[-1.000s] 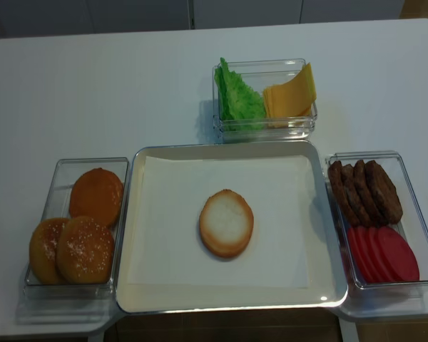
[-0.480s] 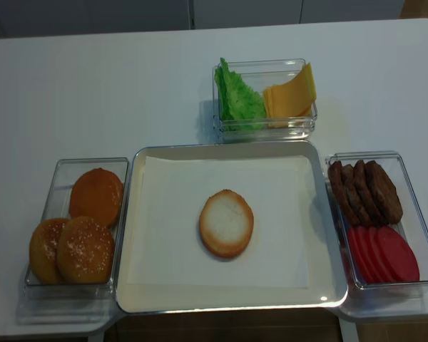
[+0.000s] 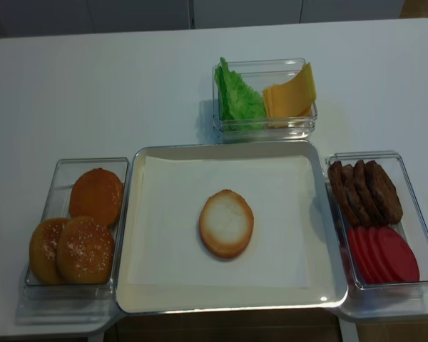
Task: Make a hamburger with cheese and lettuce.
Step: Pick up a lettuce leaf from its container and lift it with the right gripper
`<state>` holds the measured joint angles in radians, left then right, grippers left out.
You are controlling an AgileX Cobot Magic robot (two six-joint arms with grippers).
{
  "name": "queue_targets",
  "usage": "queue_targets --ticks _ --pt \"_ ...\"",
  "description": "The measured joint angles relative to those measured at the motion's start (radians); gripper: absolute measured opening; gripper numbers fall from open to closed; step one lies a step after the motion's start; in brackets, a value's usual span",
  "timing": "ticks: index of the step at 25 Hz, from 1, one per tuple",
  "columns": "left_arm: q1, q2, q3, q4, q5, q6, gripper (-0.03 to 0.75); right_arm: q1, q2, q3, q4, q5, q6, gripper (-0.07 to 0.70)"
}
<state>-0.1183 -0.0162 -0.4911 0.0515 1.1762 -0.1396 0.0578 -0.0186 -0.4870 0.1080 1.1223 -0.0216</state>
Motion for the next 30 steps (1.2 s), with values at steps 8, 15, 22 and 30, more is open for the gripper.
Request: queue_targets --ticks 8,15,22,30 --pt "0.000 0.000 0.000 0.000 0.000 0.000 0.456 0.000 0.000 0.000 -0.014 0.000 0.038 0.085" --pt "0.000 0.000 0.000 0.000 0.000 0.000 0.456 0.000 0.000 -0.002 0.085 -0.025 0.042 0.353" --pt "0.000 0.000 0.000 0.000 0.000 0.000 0.456 0.000 0.095 -0.111 0.170 -0.044 0.042 0.386" --pt "0.000 0.000 0.000 0.000 0.000 0.000 0.456 0.000 0.474 -0.268 0.263 -0.159 0.044 0.387"
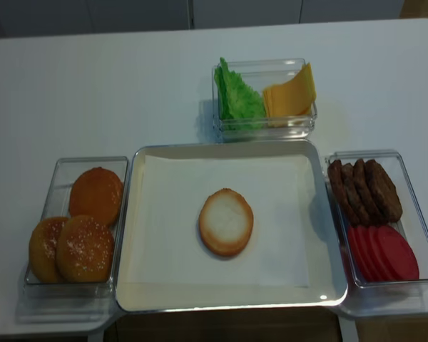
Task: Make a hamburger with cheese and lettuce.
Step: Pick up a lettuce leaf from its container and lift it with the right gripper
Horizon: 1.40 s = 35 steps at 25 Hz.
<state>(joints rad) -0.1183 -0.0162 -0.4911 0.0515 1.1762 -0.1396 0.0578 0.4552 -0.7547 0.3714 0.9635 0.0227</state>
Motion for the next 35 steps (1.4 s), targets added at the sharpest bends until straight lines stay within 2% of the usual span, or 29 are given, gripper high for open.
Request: queue_targets --ticks 5,8,14,21,25,29,35 --pt "0.000 0.000 0.000 0.000 0.000 0.000 0.456 0.000 0.237 -0.098 0.087 -0.095 -0.050 0.387" --pt "0.000 0.000 0.000 0.000 0.000 0.000 0.456 0.000 0.394 -0.177 0.163 -0.121 -0.122 0.387" --pt "0.000 0.000 0.000 0.000 0.000 0.000 0.456 0.029 0.689 -0.375 0.224 -0.136 -0.181 0.387" --pt "0.000 0.000 0.000 0.000 0.000 0.000 0.456 0.180 1.041 -0.638 0.214 -0.183 -0.186 0.387" --pt "0.000 0.000 0.000 0.000 0.000 0.000 0.456 0.242 1.250 -0.796 0.212 -0.191 -0.200 0.387" --pt "0.000 0.000 0.000 0.000 0.000 0.000 0.456 0.275 1.412 -0.933 0.212 -0.194 -0.204 0.387" --pt "0.000 0.000 0.000 0.000 0.000 0.000 0.456 0.289 1.584 -1.075 0.245 -0.205 -0.208 0.387"
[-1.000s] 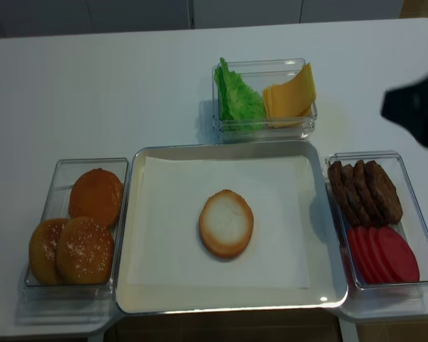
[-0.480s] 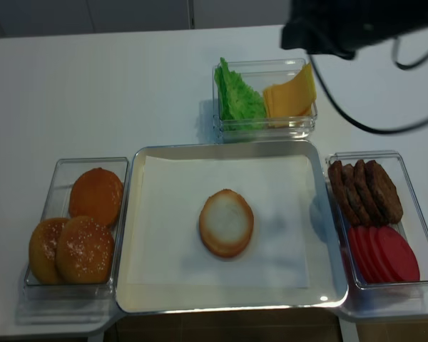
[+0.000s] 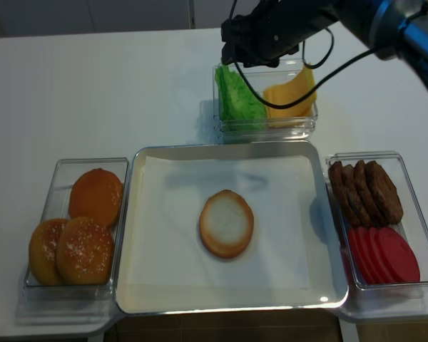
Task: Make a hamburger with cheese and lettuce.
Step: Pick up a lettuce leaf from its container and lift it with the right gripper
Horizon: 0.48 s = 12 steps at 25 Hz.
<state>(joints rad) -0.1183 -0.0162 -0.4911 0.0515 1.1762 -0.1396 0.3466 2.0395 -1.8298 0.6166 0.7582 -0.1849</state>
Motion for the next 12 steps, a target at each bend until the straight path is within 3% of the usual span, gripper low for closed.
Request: queue_targets --ticks 12 --pt "0.000 0.000 0.000 0.000 0.000 0.000 0.456 0.001 0.099 -0.064 0.121 -0.061 -0.066 0.387"
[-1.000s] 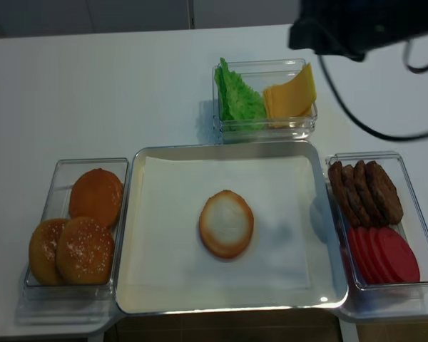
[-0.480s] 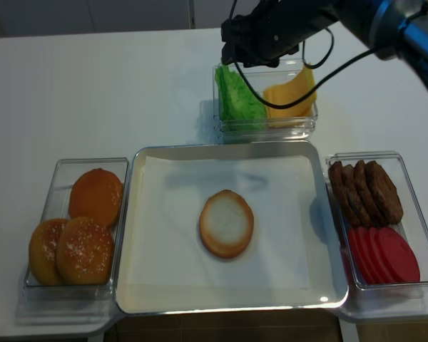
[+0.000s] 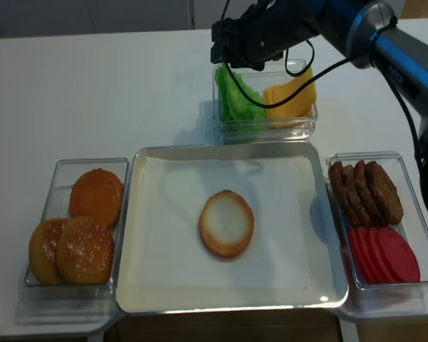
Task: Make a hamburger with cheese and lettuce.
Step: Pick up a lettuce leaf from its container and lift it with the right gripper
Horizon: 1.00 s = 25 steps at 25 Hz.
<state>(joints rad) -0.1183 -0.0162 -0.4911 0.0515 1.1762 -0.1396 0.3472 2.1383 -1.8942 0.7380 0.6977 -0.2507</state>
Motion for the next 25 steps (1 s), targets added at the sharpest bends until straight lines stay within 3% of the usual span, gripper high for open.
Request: queue_targets --ticks 4,11,25 --pt "0.000 0.000 0.000 0.000 0.000 0.000 0.456 0.000 0.007 0.000 -0.018 -0.009 -0.006 0.370" --pt "0.000 0.000 0.000 0.000 0.000 0.000 0.456 0.000 0.018 0.000 -0.028 -0.014 -0.006 0.262" --pt "0.000 0.000 0.000 0.000 0.000 0.000 0.456 0.000 0.030 0.000 -0.055 -0.020 -0.006 0.241"
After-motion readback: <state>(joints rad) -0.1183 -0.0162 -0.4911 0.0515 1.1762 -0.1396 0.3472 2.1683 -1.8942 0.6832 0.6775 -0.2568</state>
